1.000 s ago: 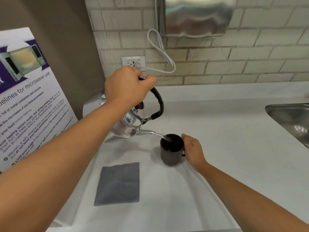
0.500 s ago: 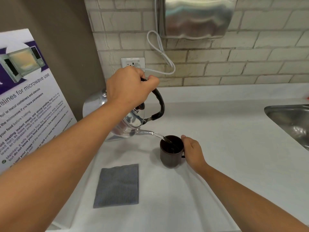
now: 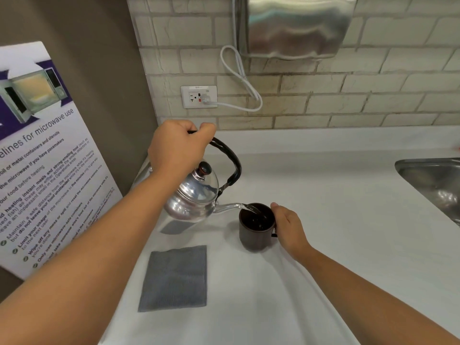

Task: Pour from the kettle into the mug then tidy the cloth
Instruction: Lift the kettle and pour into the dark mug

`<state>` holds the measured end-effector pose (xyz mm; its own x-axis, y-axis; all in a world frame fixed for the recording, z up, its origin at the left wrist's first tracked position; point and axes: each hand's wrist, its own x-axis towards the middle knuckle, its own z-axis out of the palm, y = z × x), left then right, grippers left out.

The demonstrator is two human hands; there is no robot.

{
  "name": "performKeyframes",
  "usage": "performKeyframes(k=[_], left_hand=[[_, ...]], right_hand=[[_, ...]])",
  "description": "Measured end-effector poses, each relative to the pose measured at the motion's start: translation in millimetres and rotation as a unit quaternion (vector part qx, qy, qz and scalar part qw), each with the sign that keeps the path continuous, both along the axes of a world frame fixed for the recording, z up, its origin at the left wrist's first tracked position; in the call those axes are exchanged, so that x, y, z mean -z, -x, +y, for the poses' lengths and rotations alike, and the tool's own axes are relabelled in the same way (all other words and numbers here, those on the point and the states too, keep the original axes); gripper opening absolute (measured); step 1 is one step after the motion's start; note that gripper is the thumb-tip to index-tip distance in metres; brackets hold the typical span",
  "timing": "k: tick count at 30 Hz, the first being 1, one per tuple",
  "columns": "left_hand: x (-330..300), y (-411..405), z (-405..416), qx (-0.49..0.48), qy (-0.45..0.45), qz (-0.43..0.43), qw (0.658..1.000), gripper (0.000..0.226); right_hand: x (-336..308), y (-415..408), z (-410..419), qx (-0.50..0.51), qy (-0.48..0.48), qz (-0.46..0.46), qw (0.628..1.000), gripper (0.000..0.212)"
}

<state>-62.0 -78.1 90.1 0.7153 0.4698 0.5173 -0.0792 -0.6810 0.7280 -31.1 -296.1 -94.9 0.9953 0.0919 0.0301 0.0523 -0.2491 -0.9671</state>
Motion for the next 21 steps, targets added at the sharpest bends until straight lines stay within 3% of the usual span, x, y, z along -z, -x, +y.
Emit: performKeyframes(k=[13, 21], left_hand=[[27.9, -9.4, 18.7, 0.028, 0.255, -0.032, 0.966, 0.052], [23.9, -26.0, 36.1, 0.015, 0.37, -0.042, 0.928, 0.038]], right_hand=[[-2.4, -6.3, -7.8, -0.048, 0.052, -0.011, 0.997, 0.051], [-25.6, -21.9, -15.1, -0.085, 0.15, -0.056, 0.983, 0.046]])
